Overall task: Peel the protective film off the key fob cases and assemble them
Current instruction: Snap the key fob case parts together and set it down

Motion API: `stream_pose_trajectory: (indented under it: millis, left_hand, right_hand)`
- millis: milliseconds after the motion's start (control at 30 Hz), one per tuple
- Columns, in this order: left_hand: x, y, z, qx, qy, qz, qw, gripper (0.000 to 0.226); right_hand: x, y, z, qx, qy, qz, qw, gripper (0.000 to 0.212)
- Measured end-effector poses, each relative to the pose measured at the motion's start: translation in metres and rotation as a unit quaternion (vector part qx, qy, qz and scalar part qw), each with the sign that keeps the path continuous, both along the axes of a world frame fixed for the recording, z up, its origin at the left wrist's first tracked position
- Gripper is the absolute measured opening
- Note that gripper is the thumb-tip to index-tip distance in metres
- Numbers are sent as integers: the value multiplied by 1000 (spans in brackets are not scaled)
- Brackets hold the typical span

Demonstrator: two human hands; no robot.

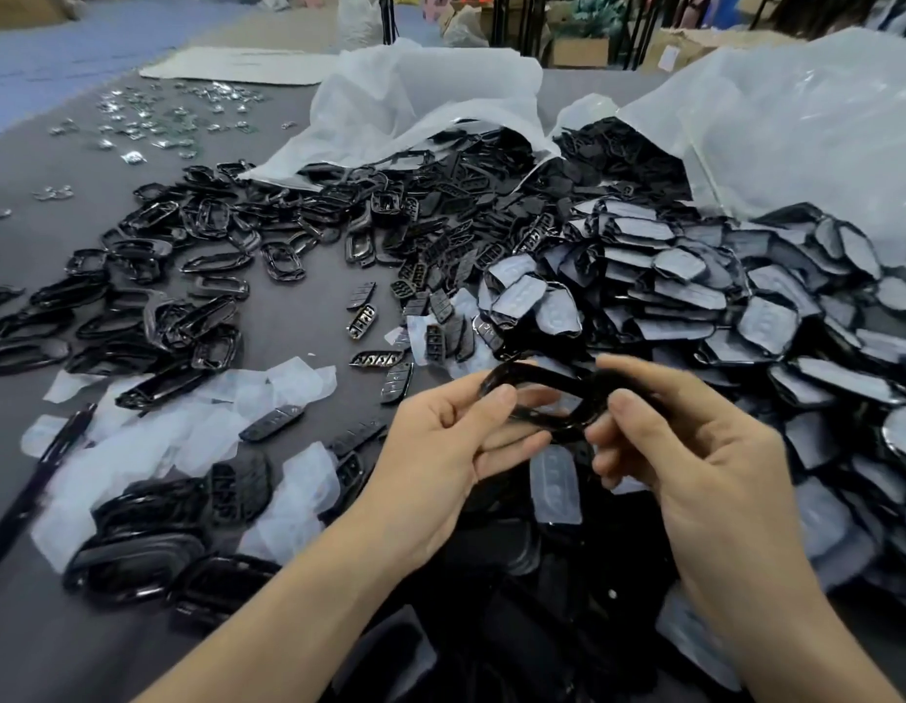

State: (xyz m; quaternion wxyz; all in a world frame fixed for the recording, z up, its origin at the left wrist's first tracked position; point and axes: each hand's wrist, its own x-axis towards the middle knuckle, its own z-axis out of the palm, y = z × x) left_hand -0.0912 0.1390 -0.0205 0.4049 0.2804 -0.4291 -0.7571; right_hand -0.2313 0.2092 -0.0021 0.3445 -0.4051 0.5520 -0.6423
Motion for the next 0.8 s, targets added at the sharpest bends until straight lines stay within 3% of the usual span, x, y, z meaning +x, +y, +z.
stream_pose_trajectory:
  millis: [600, 700, 800]
  left_hand:
    - [0, 0, 3, 17, -4, -3, 1000, 31]
    - [0, -1, 3, 25, -6, -6, 1000, 32]
    - [-1, 0, 3, 25, -6, -3, 1000, 31]
  right_hand:
    - [-1, 1, -2, -2, -32, 27, 999, 3]
    - [-3, 0, -3, 1, -23, 1, 1000, 16]
    - [-4, -1, -2, 6, -46, 0, 999, 13]
